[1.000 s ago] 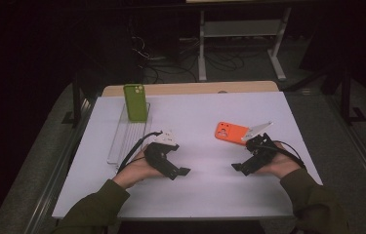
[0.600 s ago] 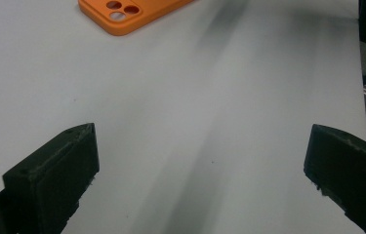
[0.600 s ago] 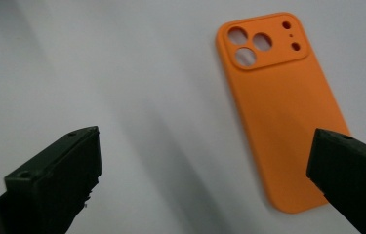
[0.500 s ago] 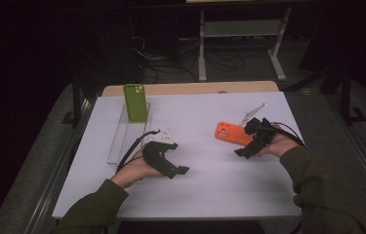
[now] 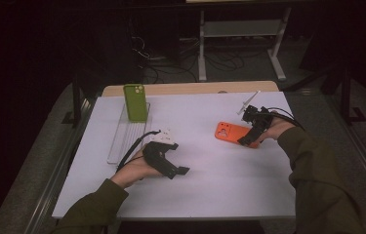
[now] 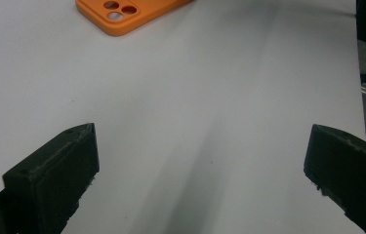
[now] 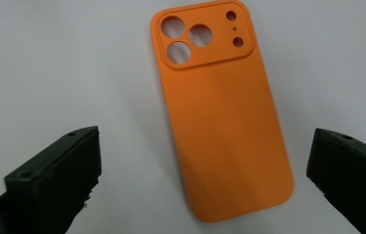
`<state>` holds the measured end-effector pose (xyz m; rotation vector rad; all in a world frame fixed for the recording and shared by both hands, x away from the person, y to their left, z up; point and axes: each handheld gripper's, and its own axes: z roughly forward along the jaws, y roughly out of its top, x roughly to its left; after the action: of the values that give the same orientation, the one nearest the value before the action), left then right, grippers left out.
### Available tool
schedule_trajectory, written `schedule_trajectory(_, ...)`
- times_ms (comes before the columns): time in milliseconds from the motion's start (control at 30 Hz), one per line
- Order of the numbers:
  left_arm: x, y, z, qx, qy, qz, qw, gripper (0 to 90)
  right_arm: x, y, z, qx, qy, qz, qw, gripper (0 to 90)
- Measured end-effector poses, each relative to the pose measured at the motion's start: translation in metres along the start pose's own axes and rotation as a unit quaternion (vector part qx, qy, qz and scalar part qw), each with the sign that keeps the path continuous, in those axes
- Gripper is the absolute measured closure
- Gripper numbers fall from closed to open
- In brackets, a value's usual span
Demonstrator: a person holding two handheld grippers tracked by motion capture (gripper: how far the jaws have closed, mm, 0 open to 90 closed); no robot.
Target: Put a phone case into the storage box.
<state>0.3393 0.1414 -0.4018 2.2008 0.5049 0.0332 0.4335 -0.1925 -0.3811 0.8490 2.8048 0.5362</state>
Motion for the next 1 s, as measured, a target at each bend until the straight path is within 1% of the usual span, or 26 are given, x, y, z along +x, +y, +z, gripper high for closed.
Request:
schedule_trajectory(67,0.000,0.000,0.000,0.000,0.000,0.000,1.0000,0.0,-0.005,0.003,0.002,0.006,0.003,-0.007,0.9999,0.0)
schedule_trajectory(100,0.001,0.000,-0.001,0.000,0.000,0.001,1.0000,0.0,-0.007,0.005,0.005,0.013,-0.001,-0.009,0.9999,0.0)
schedule_trajectory(133,0.001,0.000,-0.001,-0.001,-0.001,0.000,1.0000,0.0,-0.010,0.006,0.007,0.020,0.000,-0.010,0.9997,0.0)
schedule_trajectory(167,0.000,0.000,-0.001,-0.003,-0.002,-0.006,1.0000,0.0,-0.013,0.007,0.010,0.024,0.000,-0.008,0.9997,0.0)
schedule_trajectory(233,0.001,0.000,-0.001,-0.003,-0.003,-0.006,1.0000,0.0,-0.016,0.007,0.015,0.030,0.005,-0.008,0.9995,0.0)
schedule_trajectory(300,0.000,0.000,-0.002,0.000,-0.003,-0.001,1.0000,0.0,-0.020,0.008,0.023,0.044,0.014,-0.012,0.9988,0.0)
schedule_trajectory(333,0.000,0.000,-0.001,0.000,-0.004,-0.002,1.0000,0.0,-0.022,0.008,0.026,0.053,0.015,-0.012,0.9984,0.0)
schedule_trajectory(367,0.001,0.000,-0.002,0.004,-0.005,0.004,1.0000,0.0,-0.024,0.008,0.029,0.057,0.012,-0.016,0.9982,0.0)
schedule_trajectory(400,0.001,0.000,-0.001,0.004,-0.006,0.003,1.0000,0.0,-0.025,0.008,0.032,0.064,0.016,-0.013,0.9977,0.0)
schedule_trajectory(433,0.001,0.000,-0.001,0.004,-0.006,0.004,1.0000,0.0,-0.025,0.009,0.034,0.065,0.012,-0.015,0.9977,0.0)
schedule_trajectory(467,0.001,0.000,-0.001,0.004,-0.005,0.004,1.0000,0.0,-0.025,0.009,0.035,0.070,0.022,-0.013,0.9972,0.0)
schedule_trajectory(500,0.001,0.000,-0.001,0.004,-0.006,0.003,1.0000,0.0,-0.027,0.010,0.038,0.071,0.014,-0.019,0.9972,0.0)
schedule_trajectory(533,0.001,0.000,-0.001,0.004,-0.007,0.004,1.0000,0.0,-0.026,0.010,0.040,0.076,0.024,-0.019,0.9966,0.0)
schedule_trajectory(633,0.001,0.000,-0.001,0.004,-0.007,0.003,1.0000,0.0,-0.025,0.010,0.048,0.093,0.028,-0.019,0.9951,0.0)
schedule_trajectory(733,0.001,0.001,-0.001,0.003,-0.007,0.002,1.0000,0.0,-0.026,0.010,0.055,0.106,0.025,-0.026,0.9938,0.0)
schedule_trajectory(800,0.001,0.001,-0.001,0.003,-0.007,0.002,1.0000,0.0,-0.026,0.010,0.057,0.108,0.028,-0.025,0.9934,0.0)
schedule_trajectory(867,0.001,0.000,-0.001,0.003,-0.007,0.003,1.0000,0.0,-0.028,0.011,0.057,0.109,0.027,-0.028,0.9933,3.8)
schedule_trajectory(967,0.001,0.001,-0.001,0.004,-0.007,0.003,1.0000,0.0,-0.029,0.011,0.057,0.112,0.033,-0.025,0.9929,5.1)
schedule_trajectory(1000,0.002,0.001,-0.001,0.003,-0.008,0.002,1.0000,0.0,-0.030,0.010,0.057,0.112,0.031,-0.026,0.9928,5.9)
